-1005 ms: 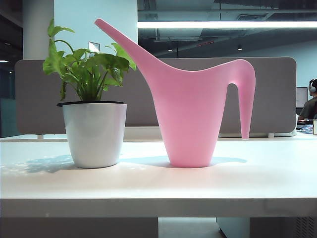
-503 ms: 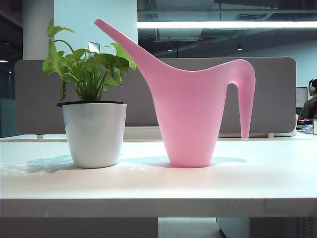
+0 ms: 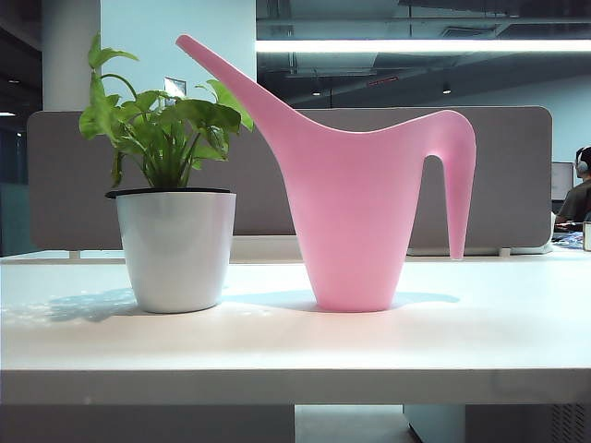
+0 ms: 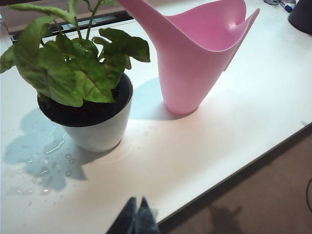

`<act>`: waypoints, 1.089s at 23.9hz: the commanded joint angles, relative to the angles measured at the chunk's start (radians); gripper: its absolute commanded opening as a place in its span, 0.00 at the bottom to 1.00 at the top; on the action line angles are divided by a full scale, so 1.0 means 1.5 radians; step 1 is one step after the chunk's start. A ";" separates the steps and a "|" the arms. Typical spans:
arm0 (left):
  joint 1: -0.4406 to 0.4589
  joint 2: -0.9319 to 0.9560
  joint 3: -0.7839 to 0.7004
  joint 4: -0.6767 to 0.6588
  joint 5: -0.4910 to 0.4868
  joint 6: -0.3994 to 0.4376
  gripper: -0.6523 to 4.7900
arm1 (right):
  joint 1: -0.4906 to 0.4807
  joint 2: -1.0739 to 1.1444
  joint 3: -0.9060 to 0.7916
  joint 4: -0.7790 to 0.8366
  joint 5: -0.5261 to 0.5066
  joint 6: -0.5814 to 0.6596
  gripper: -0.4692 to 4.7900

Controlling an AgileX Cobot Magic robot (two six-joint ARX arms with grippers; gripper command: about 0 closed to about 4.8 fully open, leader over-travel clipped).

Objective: Pick up the watering can from the table, water the potted plant, and put the can back.

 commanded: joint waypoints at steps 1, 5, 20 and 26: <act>0.001 0.000 0.002 0.004 -0.001 0.001 0.13 | 0.001 -0.001 -0.005 0.009 -0.004 0.001 0.08; 0.001 0.000 0.002 0.004 -0.002 0.001 0.13 | 0.002 -0.001 -0.005 0.014 -0.033 0.046 0.08; 0.001 0.000 0.002 0.004 -0.001 0.001 0.13 | 0.000 0.087 0.472 0.310 0.126 0.027 0.08; 0.001 0.000 0.002 0.004 -0.001 0.001 0.13 | 0.001 0.342 0.714 0.362 0.143 -0.259 0.08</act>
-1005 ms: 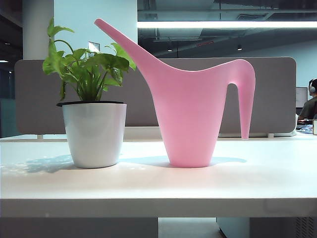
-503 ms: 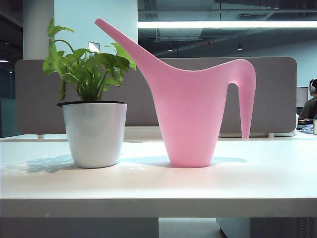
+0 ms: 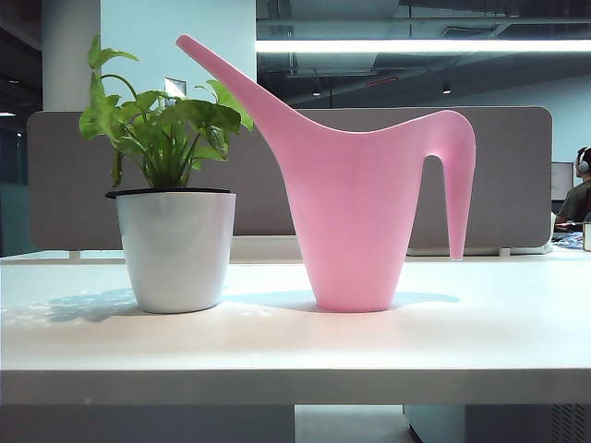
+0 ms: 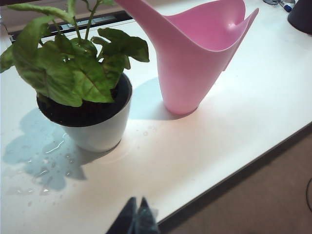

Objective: Pick up the watering can from the table, water the potted plant, and put the can back.

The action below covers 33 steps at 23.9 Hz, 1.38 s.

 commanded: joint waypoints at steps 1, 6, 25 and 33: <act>0.001 0.000 0.002 0.004 -0.002 0.001 0.13 | 0.001 0.178 0.101 0.064 0.010 -0.073 0.08; 0.001 0.000 0.002 0.004 -0.001 0.001 0.13 | 0.002 0.394 0.110 0.076 -0.041 0.102 0.08; 0.001 0.000 0.002 0.004 -0.002 0.001 0.13 | 0.194 0.584 -0.507 0.494 -0.012 0.126 0.41; 0.001 0.000 0.002 0.004 -0.001 0.001 0.13 | 0.194 0.830 -0.448 0.650 -0.025 0.127 0.61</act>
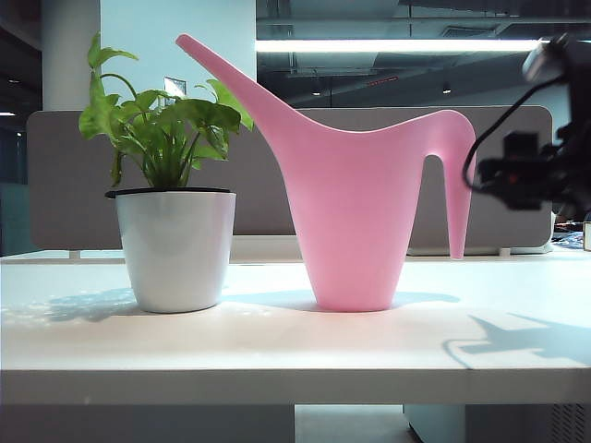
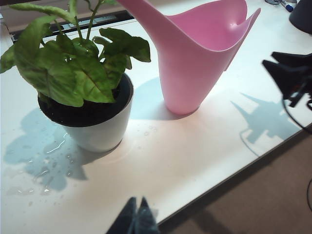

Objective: Pick up the watering can from the table, water the potted plant, and put the can back.

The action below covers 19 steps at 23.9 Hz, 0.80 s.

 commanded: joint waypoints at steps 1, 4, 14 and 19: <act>0.001 0.000 0.002 0.005 0.001 0.001 0.13 | 0.000 0.076 0.046 0.055 -0.002 0.006 0.61; 0.001 0.000 0.002 0.005 0.001 0.001 0.13 | 0.000 0.117 0.094 0.055 -0.014 0.020 0.67; 0.001 0.000 0.002 0.004 0.001 0.001 0.13 | 0.000 0.146 0.215 -0.037 -0.011 0.020 0.73; 0.001 0.000 0.002 0.005 0.001 0.001 0.13 | 0.000 0.178 0.244 -0.036 -0.011 0.020 0.70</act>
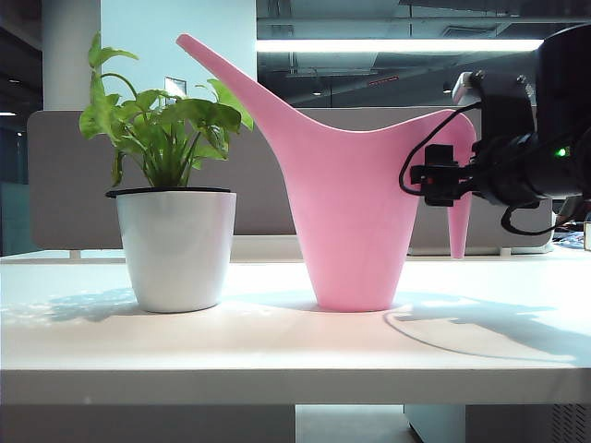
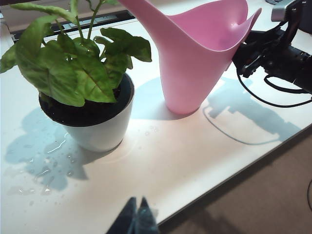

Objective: Pick up the watering can from the table, water the potted plant, and put the can back.

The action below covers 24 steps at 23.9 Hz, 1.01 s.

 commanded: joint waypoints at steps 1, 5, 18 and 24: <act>0.001 0.000 0.002 0.004 0.001 0.001 0.13 | 0.000 0.003 0.012 0.007 0.003 0.002 0.70; 0.001 0.000 0.002 0.005 0.001 0.001 0.13 | 0.000 0.003 0.018 0.012 0.007 0.002 0.53; 0.001 0.000 0.002 0.004 0.001 0.001 0.13 | -0.001 0.003 0.018 0.045 0.028 -0.004 0.08; 0.001 0.000 0.002 0.005 0.001 0.001 0.13 | -0.003 -0.014 0.018 0.076 0.045 -0.028 0.08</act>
